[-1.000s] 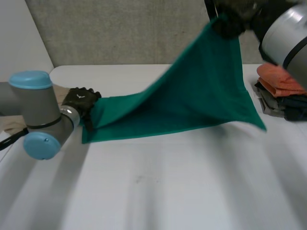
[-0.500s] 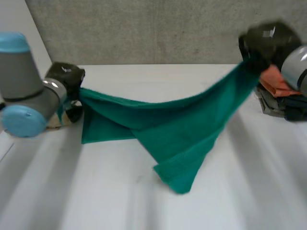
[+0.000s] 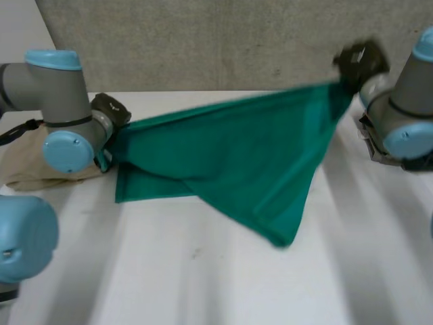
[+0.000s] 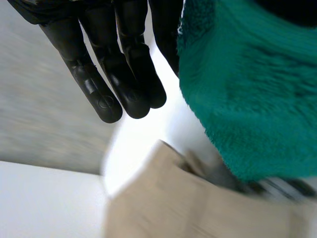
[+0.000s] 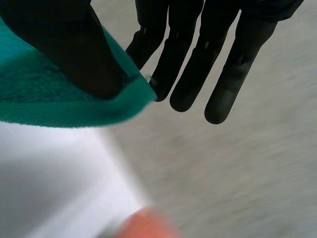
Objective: Fold the laundry.
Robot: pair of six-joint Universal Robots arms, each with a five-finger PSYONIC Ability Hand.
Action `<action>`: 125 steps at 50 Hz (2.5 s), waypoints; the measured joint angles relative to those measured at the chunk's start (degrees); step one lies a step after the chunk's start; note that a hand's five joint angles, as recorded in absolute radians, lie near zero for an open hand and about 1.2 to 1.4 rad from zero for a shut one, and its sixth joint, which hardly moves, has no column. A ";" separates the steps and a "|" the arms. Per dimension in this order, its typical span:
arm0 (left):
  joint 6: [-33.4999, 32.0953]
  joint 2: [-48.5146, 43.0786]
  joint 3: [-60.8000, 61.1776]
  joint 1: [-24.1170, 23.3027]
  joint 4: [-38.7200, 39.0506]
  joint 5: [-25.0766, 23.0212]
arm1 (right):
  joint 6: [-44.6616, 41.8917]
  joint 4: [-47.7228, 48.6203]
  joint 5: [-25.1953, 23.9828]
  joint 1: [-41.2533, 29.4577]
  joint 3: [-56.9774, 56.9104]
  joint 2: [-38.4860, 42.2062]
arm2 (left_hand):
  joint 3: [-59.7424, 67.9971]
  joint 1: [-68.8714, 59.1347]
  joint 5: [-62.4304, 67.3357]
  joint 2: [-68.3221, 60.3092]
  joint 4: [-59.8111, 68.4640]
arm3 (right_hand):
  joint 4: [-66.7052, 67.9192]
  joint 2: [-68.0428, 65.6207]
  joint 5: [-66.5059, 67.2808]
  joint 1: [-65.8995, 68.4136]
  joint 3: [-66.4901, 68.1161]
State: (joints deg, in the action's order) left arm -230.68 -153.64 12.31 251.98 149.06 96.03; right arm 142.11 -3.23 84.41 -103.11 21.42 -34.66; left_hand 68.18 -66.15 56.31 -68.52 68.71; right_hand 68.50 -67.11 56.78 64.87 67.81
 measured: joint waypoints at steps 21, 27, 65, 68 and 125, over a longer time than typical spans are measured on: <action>26.99 21.20 9.39 -0.87 34.21 -7.00 | 14.97 34.34 0.76 0.15 26.03 -16.66 | 0.13 0.00 0.76 -0.06 0.15 | 0.02 0.00 0.98 0.00 0.01; 27.89 22.32 23.18 -0.82 34.12 -7.05 | 14.11 30.15 -0.61 0.19 32.75 -16.55 | 0.14 0.00 0.76 -0.06 0.15 | 0.02 0.00 0.98 0.00 0.00; 13.67 23.45 55.85 4.02 32.87 -6.48 | 8.12 9.34 -5.22 7.08 56.98 -25.52 | -23.87 21.78 -22.36 24.44 -24.72 | 0.03 0.00 0.98 0.00 0.01; 12.66 25.71 58.04 4.25 32.88 -5.97 | 8.02 9.20 -5.23 7.13 57.15 -25.60 | -23.15 20.81 -21.40 23.70 -23.99 | 0.03 0.00 0.98 0.00 0.00; 1.52 11.10 25.51 -3.71 9.29 -4.25 | -6.92 2.08 -3.37 7.54 42.19 -14.80 | -0.02 0.53 0.51 0.02 -0.09 | 0.03 0.00 0.98 0.00 0.00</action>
State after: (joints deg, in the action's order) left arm -229.15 -142.54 37.82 248.27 158.35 91.77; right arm 135.19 -1.16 81.05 -95.57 63.61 -49.46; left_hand 68.16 -65.62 56.82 -68.50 68.62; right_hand 68.53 -67.11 57.76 64.87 67.81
